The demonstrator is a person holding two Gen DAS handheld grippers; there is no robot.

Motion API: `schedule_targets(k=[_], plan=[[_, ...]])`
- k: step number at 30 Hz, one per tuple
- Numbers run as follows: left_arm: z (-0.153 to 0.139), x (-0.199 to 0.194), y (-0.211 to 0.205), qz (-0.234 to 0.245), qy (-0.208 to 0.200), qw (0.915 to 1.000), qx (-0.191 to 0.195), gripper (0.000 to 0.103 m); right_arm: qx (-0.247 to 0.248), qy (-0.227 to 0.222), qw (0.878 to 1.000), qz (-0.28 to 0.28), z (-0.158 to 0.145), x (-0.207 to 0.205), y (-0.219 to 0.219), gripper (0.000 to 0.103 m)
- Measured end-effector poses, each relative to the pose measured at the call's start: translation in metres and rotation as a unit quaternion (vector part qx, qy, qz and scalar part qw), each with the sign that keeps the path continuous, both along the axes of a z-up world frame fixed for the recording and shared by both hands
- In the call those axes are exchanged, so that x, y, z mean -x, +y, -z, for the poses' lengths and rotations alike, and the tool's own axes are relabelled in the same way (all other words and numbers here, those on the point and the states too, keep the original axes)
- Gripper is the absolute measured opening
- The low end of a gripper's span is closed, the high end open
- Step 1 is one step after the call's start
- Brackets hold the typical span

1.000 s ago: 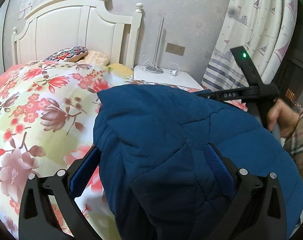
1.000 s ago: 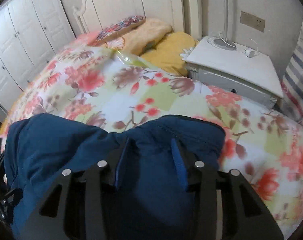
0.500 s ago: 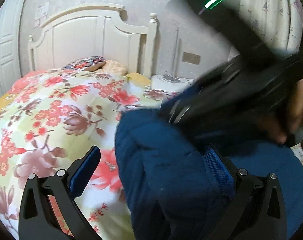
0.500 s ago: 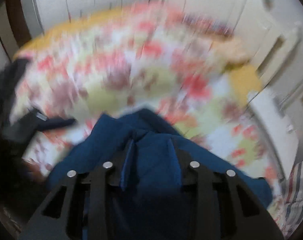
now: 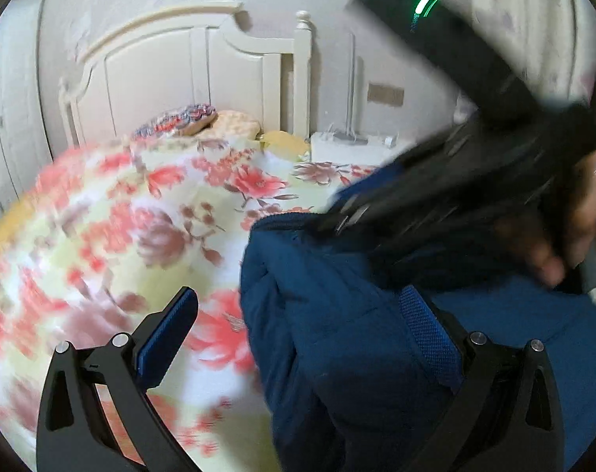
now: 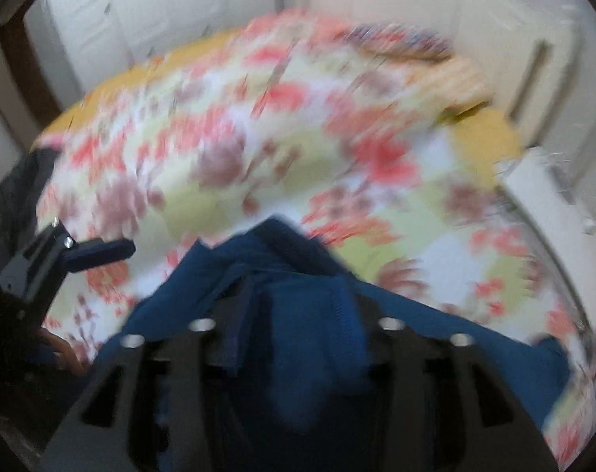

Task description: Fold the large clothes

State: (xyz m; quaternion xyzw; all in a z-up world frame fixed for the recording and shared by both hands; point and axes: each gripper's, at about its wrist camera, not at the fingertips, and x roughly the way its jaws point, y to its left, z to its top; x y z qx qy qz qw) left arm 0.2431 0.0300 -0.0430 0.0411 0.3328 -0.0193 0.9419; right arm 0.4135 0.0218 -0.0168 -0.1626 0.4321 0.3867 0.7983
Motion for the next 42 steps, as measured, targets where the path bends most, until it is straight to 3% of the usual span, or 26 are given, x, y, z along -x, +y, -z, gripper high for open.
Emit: schedule_targets(k=[2,5,6,8,9,11,13,15,17,18,21,23,29,36,40,41,42], plan=[[-0.024,0.002,-0.003,-0.007,-0.004,0.9999,-0.014,0.099,-0.047,-0.041,0.998,0.023,-0.032,0.012,-0.036,0.066],[-0.066,0.004,-0.007,0.012,-0.048,0.9984,0.027,0.099,-0.069,-0.084,0.988,0.111,-0.062,0.005,-0.105,0.065],[-0.074,0.001,-0.011,0.02,-0.055,0.9977,0.035,0.099,-0.069,-0.09,0.983,0.143,-0.065,-0.001,-0.127,0.052],[-0.087,-0.015,-0.025,0.04,-0.062,0.9966,0.036,0.099,-0.081,-0.07,0.968,0.225,-0.062,-0.019,-0.176,0.034],[-0.086,-0.024,-0.031,0.045,-0.058,0.9969,0.03,0.099,-0.086,-0.052,0.96,0.262,-0.055,-0.027,-0.198,0.034],[-0.066,-0.056,-0.041,0.043,-0.017,0.9989,0.009,0.099,-0.092,-0.039,0.954,0.282,-0.041,-0.034,-0.215,0.034],[-0.036,-0.082,-0.041,0.018,0.036,0.9991,-0.014,0.099,-0.09,-0.022,0.957,0.277,-0.023,-0.039,-0.215,0.034],[-0.005,-0.096,-0.03,0.012,0.088,0.9961,0.002,0.099,-0.084,-0.014,0.961,0.264,-0.01,-0.044,-0.205,0.034],[0.006,-0.097,-0.007,0.011,0.096,0.9928,0.071,0.099,-0.074,-0.003,0.965,0.251,0.008,-0.052,-0.187,0.034],[0.008,-0.096,0.0,0.004,0.097,0.9919,0.082,0.099,-0.063,0.001,0.967,0.247,0.018,-0.058,-0.177,0.034],[0.014,-0.095,0.002,0.002,0.093,0.9928,0.076,0.099,-0.023,0.034,0.968,0.248,0.05,-0.073,-0.155,0.031],[0.018,-0.097,-0.001,0.0,0.09,0.9941,0.061,0.099,-0.031,0.052,0.966,0.252,0.056,-0.08,-0.153,0.032],[0.025,-0.102,0.002,0.003,0.091,0.9932,0.072,0.099,0.006,0.042,0.969,0.243,0.057,-0.08,-0.139,0.031],[0.029,-0.104,0.009,0.008,0.099,0.9903,0.097,0.099,-0.011,0.019,0.963,0.268,0.057,-0.071,-0.145,0.032],[0.029,-0.103,0.008,0.013,0.098,0.9909,0.092,0.099,0.03,-0.02,0.957,0.288,0.024,-0.038,-0.142,0.034],[0.03,-0.103,0.008,0.014,0.098,0.9908,0.093,0.099,0.008,-0.028,0.96,0.28,0.013,-0.022,-0.146,0.035],[0.03,-0.103,0.008,0.016,0.099,0.9905,0.094,0.099,-0.035,-0.036,0.963,0.263,-0.002,0.005,-0.152,0.043]])
